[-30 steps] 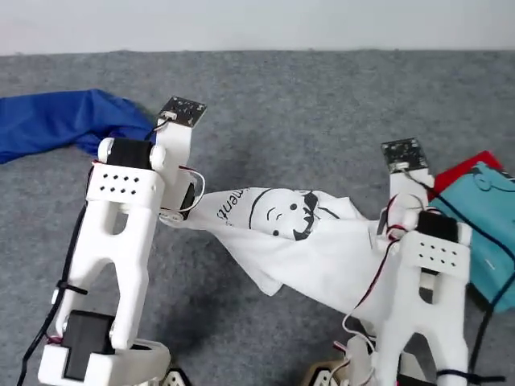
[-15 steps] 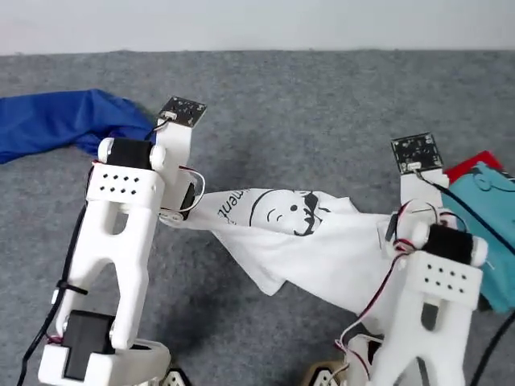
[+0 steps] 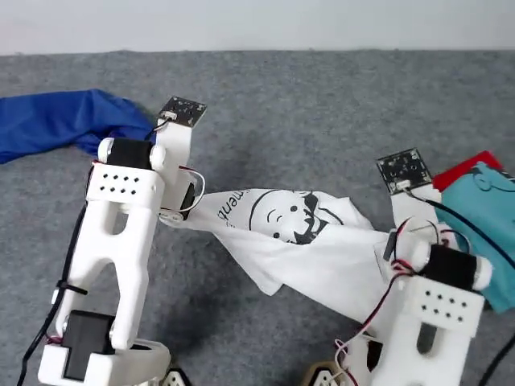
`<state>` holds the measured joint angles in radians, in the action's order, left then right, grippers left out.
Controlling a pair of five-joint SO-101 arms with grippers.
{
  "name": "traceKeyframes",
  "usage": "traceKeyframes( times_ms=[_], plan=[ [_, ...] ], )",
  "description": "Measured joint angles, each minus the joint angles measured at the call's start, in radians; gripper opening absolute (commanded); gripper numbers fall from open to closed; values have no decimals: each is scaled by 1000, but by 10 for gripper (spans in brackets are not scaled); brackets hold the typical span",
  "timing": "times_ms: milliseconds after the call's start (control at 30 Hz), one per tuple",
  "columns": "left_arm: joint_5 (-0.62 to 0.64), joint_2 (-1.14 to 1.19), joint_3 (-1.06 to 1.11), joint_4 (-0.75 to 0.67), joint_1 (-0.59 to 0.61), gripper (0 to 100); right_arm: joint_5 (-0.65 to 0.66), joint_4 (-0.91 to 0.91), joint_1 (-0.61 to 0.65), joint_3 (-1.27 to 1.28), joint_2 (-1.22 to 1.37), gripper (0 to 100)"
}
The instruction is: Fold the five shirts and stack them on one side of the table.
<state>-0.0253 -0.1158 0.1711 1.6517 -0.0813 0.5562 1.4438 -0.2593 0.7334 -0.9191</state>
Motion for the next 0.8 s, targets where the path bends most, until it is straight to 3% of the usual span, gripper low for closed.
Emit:
traceKeyframes(
  times_ms=[300, 600, 800],
  plan=[
    [0, 0, -2, 0, 0, 14, 0, 6, 0, -23, -132, 9],
    [0, -14, -193, 81, 0, 14, -98, 6, -2, -287, -149, 9],
    [0, -180, -216, 83, 0, 14, -169, 6, -2, -494, -153, 9]
  ],
)
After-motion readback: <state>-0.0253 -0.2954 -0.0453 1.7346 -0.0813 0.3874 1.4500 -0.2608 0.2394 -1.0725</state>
